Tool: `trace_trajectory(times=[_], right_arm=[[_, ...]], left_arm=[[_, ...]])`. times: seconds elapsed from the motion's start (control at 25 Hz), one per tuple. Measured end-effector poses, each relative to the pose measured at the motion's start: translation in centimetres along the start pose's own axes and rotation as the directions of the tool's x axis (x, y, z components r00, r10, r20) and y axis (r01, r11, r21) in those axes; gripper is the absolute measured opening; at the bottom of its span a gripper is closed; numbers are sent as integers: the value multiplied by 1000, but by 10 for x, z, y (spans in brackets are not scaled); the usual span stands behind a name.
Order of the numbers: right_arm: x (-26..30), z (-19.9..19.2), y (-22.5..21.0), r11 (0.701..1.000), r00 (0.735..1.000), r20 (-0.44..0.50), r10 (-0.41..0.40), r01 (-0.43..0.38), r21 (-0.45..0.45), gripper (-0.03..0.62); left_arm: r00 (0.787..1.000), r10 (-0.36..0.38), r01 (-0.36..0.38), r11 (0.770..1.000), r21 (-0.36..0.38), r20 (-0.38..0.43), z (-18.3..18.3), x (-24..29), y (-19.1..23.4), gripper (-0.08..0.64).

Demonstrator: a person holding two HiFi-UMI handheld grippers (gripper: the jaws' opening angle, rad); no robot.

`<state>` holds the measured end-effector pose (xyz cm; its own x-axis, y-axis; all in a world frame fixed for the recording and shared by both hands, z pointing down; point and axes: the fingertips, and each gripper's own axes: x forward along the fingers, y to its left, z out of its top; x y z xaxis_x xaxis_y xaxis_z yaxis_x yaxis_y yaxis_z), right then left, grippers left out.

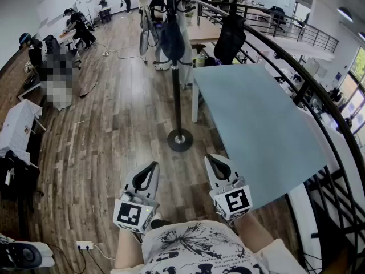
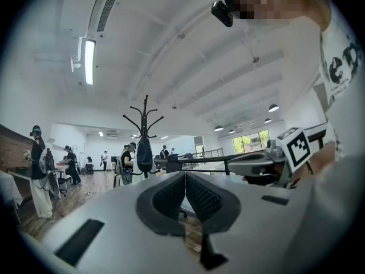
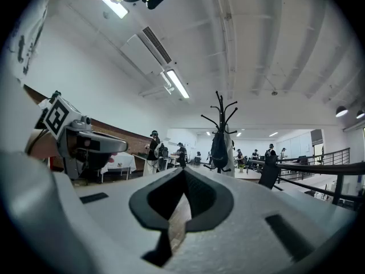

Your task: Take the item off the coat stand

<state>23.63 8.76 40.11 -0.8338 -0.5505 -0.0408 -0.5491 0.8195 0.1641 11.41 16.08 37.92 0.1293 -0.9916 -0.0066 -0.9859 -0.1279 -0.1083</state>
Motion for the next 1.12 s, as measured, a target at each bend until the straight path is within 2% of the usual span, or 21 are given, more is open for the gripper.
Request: trace_trajectory(times=[0.4,0.68,0.92,1.12], right_arm=[[-1,-7,-2,1000,1000,3,7,-7,7,-8],[10,-18,-12,997,1000,-6,-20,21,70,-8],[56,-34,-10,997,999,-36,-16,18,80,-6],[129,-48,-10,996,998,-49,-43,46,73,-6]], left_arm=[[1000,13,-13,1000,-8,13,-1,7,0,5],[999,32,-32,999,-28,-1,-8,12,12,5],[999,40,-41,998,-43,-31,-26,29,52,5],[1000,13,-14,999,-49,-14,-41,65,120,5]])
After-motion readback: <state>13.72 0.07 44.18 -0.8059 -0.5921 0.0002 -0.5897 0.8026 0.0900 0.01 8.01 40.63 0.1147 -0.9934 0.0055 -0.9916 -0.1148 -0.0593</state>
